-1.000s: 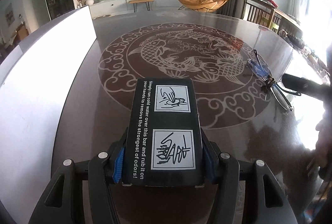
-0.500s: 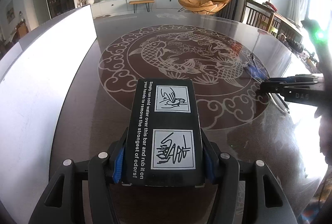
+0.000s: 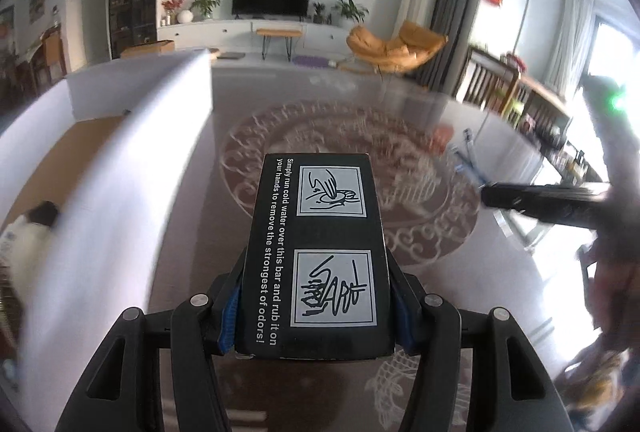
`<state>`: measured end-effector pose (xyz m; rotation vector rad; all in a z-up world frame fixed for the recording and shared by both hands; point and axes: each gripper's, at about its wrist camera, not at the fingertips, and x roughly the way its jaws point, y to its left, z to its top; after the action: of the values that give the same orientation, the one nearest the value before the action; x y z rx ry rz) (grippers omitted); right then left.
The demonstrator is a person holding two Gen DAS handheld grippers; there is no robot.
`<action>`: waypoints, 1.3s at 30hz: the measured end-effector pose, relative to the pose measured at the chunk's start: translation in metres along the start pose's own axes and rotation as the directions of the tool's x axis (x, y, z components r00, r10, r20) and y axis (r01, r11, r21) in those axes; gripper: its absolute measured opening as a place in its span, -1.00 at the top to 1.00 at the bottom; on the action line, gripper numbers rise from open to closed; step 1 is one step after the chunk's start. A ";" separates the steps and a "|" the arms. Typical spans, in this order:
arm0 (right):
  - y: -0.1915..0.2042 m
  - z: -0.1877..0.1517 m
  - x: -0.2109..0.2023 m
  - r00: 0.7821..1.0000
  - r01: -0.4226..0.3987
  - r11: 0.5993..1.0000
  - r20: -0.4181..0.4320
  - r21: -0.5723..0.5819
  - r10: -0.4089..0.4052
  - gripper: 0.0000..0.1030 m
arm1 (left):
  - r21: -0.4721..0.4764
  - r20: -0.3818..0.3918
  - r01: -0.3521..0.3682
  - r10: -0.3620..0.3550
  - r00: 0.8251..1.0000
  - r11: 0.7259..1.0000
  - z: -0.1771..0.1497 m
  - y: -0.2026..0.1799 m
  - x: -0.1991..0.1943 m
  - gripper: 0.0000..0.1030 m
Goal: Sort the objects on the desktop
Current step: 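Carry both items over the cardboard bin and open both grippers to drop them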
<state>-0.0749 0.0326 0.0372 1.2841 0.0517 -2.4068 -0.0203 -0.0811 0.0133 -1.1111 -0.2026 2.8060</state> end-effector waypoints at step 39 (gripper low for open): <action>0.298 0.079 0.048 0.951 -0.303 0.908 -0.038 -0.290 0.306 -0.73 | -0.285 -0.006 -0.490 0.510 0.860 0.824 0.013 0.208 -0.116 -1.00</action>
<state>-0.0504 -0.2740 0.0907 1.0577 0.1845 -2.0475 0.0421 -0.3045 0.0658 -1.2822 -0.3696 3.3730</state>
